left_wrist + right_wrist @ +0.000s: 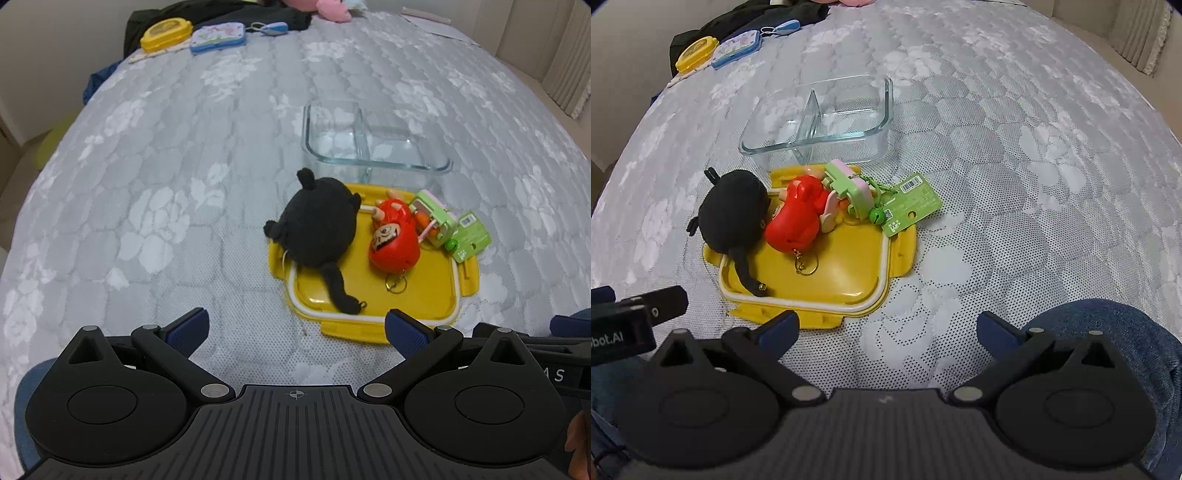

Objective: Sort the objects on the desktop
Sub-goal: 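Move the left gripper down onto the black plush toy on the yellow lid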

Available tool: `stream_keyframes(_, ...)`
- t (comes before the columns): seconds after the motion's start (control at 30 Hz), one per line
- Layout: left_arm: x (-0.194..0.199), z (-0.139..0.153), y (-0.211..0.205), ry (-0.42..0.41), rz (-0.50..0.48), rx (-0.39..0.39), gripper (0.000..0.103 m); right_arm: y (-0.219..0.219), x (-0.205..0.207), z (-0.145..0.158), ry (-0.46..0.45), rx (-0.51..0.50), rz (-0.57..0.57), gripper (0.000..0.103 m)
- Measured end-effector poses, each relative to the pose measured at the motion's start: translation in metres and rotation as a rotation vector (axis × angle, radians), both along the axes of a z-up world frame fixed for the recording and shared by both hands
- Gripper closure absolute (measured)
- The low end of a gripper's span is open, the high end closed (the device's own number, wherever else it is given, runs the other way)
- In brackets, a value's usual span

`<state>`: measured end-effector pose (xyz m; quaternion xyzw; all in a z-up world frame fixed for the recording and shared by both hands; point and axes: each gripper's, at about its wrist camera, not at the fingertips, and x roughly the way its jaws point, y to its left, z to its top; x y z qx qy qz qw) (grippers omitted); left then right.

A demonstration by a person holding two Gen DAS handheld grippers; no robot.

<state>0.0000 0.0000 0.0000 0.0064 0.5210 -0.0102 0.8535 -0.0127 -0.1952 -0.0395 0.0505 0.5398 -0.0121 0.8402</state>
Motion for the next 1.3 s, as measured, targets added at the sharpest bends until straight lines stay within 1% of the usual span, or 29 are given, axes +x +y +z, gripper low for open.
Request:
stream_keyframes(0.07,-0.013,-0.001,-0.004,0.01,0.0,-0.01,0.0,0.0,0.0,-0.001,0.001,-0.002,0.001,0.0)
stream_keyframes(0.1,-0.029,-0.001,-0.009,0.015,-0.001,-0.016,0.0,0.0,0.001,-0.001,0.001,-0.002,0.002,0.0)
stream_keyframes(0.13,-0.053,-0.001,-0.017,0.021,-0.002,-0.022,0.0,0.0,0.001,-0.001,0.001,-0.002,0.002,0.0)
stream_keyframes(0.27,-0.027,-0.007,-0.008,0.03,-0.008,-0.034,0.0,0.0,0.004,-0.004,0.003,-0.004,0.003,0.0)
stream_keyframes(0.4,0.013,-0.011,-0.001,0.028,-0.016,-0.033,0.0,-0.001,0.006,-0.006,0.004,-0.007,0.004,0.0)
stream_keyframes(0.5,0.01,-0.015,0.0,0.023,-0.017,-0.058,0.0,-0.001,0.008,-0.007,0.005,-0.009,0.005,0.0)
stream_keyframes(0.63,0.015,-0.019,0.002,0.037,-0.017,-0.104,0.0,0.001,0.011,-0.012,0.007,-0.019,0.007,0.0)
stream_keyframes(1.3,0.037,-0.046,0.002,0.075,-0.004,-0.167,0.0,-0.002,0.028,-0.032,0.024,-0.046,0.0,0.0)
